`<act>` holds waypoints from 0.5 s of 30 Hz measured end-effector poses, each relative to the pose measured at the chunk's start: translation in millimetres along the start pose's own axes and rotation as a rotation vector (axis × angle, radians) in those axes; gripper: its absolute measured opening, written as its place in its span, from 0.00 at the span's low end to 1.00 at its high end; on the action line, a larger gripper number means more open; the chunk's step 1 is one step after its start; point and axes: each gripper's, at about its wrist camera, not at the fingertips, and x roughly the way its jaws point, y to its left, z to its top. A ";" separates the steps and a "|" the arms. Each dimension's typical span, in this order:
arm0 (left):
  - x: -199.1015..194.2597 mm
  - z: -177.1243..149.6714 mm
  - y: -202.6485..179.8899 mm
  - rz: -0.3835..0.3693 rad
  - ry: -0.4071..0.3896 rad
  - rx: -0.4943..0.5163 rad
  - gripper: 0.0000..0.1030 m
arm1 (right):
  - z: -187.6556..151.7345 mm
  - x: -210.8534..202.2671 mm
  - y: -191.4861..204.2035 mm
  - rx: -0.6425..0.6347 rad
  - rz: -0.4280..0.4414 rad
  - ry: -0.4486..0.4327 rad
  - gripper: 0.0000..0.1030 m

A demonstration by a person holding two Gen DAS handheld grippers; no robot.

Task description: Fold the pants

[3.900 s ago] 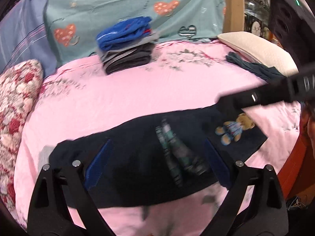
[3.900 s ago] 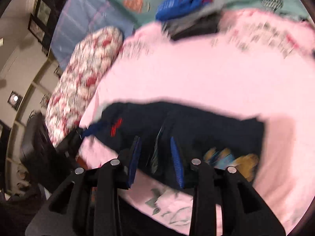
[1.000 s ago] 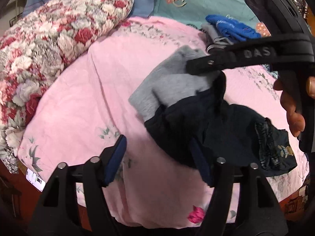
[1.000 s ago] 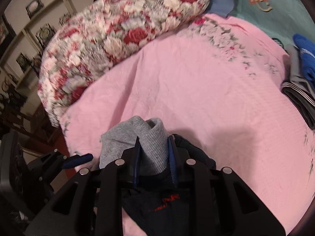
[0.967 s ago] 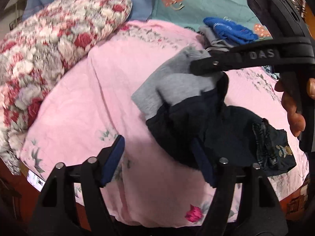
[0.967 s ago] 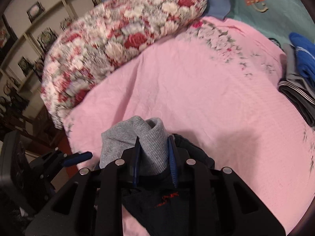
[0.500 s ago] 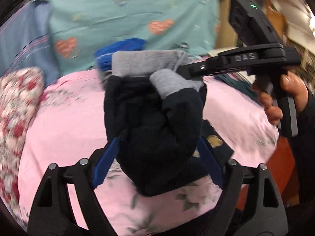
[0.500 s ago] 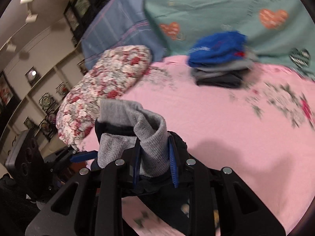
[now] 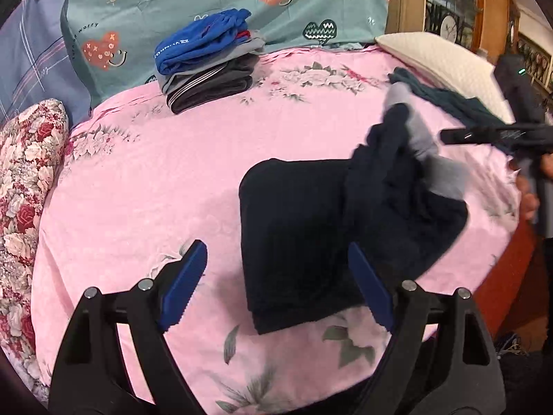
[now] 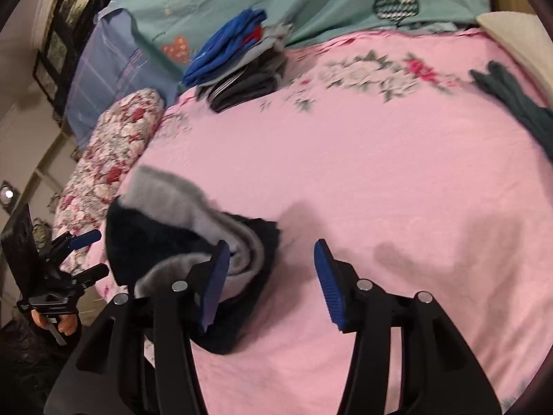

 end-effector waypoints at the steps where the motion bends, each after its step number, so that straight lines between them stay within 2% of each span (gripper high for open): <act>1: 3.5 -1.7 9.6 0.012 -0.007 -0.008 0.83 | -1.7 -8.3 -0.4 -0.005 -0.003 -0.009 0.50; 3: 4.6 -1.5 15.3 0.014 -0.028 -0.048 0.83 | -3.2 -23.9 6.0 -0.014 -0.022 -0.035 0.50; 5: -8.0 -2.2 25.4 -0.009 -0.085 -0.103 0.83 | -3.9 -34.7 15.6 -0.020 -0.016 -0.041 0.50; 8: -35.5 4.8 38.6 -0.016 -0.177 -0.137 0.85 | -15.7 -28.3 35.2 -0.044 -0.002 0.051 0.50; 11: -44.6 17.7 48.6 0.029 -0.229 -0.145 0.91 | -32.7 -12.0 52.5 -0.077 -0.053 0.132 0.50; 14: -15.3 31.6 49.8 0.042 -0.164 -0.136 0.91 | -47.9 -9.8 53.5 -0.041 -0.018 0.134 0.50; 15: 4.9 34.8 43.0 0.012 -0.104 -0.111 0.91 | -50.1 -12.4 52.4 -0.025 -0.009 0.124 0.50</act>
